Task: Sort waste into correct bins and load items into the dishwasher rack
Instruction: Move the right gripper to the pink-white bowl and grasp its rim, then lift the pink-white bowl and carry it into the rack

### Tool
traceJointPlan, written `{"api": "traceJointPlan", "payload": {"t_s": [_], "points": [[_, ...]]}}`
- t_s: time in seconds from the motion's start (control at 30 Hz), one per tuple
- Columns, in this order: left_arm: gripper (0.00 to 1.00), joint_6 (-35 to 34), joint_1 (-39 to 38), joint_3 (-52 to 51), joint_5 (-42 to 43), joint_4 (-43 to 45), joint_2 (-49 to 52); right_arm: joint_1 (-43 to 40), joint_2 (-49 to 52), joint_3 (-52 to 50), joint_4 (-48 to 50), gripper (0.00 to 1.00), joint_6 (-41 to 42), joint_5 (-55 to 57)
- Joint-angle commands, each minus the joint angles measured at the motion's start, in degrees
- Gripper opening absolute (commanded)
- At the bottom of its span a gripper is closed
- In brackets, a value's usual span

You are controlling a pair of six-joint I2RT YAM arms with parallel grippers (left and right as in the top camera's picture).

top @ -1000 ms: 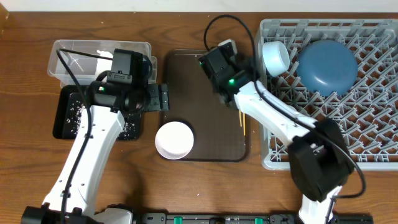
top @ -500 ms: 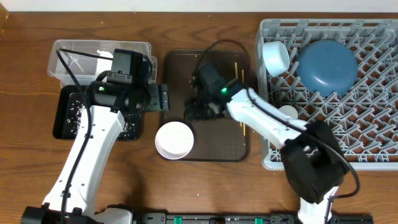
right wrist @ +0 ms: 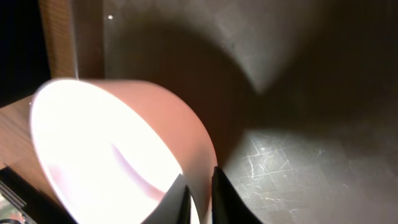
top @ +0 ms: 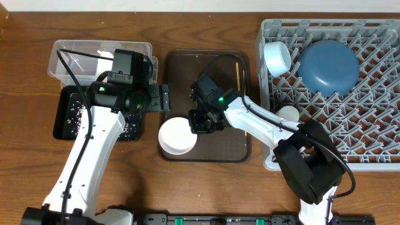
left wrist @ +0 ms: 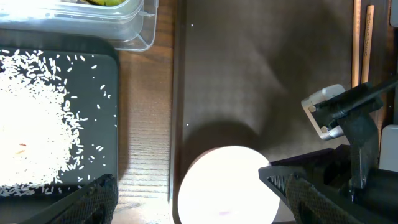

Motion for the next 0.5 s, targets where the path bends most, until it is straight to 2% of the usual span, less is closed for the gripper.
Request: {"api": "traceJointPlan", "payload": {"t_s": [0.0,0.2,0.33,0.47], "points": [[0.89,0.3,0.2,1.0,-0.8,-0.1,-0.6,0.8,0.9,-0.3,0.0,0.02,1.0,-0.4],[0.89,0.3,0.2,1.0,-0.7,-0.1,-0.6,-0.5,0.2,-0.2,-0.1,0.01,0.8,-0.2],[0.89,0.3,0.2,1.0,-0.8,-0.1,-0.6,-5.2,-4.5,-0.2,-1.8,0.01,-1.1,2.4],[0.89,0.3,0.2,1.0,-0.8,-0.1,-0.6,-11.8,-13.7,-0.2,-6.3,0.01,-2.2,14.5]]}}
